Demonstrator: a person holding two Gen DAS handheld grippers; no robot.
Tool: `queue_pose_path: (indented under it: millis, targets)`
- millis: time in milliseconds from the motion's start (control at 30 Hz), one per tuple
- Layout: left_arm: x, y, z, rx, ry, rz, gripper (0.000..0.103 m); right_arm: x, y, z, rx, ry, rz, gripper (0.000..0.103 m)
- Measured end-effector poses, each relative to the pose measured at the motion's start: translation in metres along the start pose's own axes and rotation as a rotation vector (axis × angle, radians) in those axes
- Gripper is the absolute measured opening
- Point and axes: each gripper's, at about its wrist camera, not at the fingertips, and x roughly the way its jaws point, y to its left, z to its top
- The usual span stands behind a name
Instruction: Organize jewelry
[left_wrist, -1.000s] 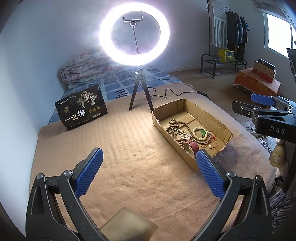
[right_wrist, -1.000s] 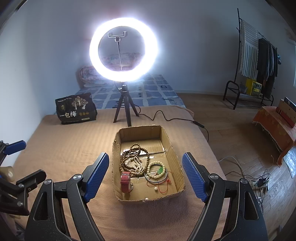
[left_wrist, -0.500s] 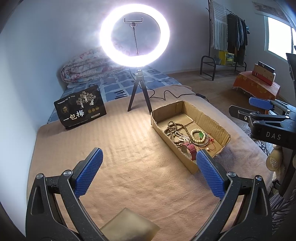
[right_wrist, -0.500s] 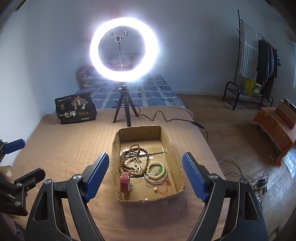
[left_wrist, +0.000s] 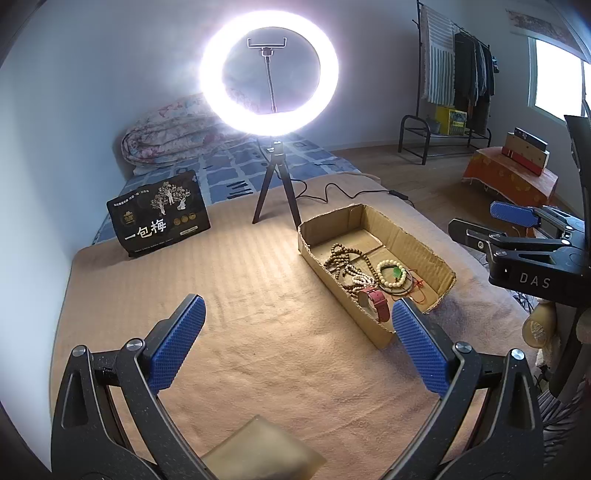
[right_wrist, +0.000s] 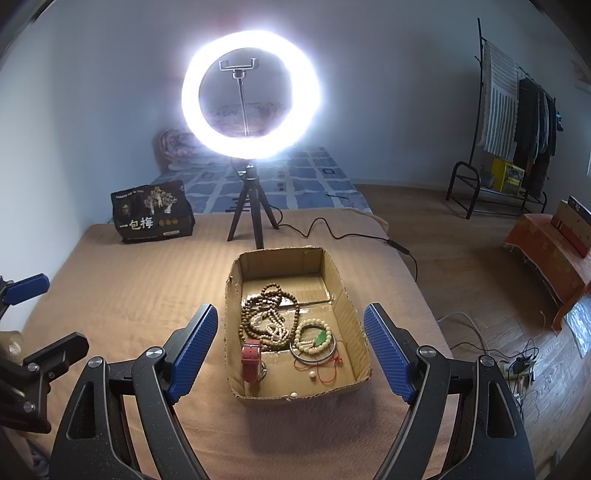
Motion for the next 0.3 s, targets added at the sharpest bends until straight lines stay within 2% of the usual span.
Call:
queue_pose_path:
  millis: [300]
  targets:
    - [-0.0032,0.0054,-0.0013,-0.027,-0.011,0.027,0.103,0.0002,0.0000,0.0002,0.000,0.004,0.000,0.081]
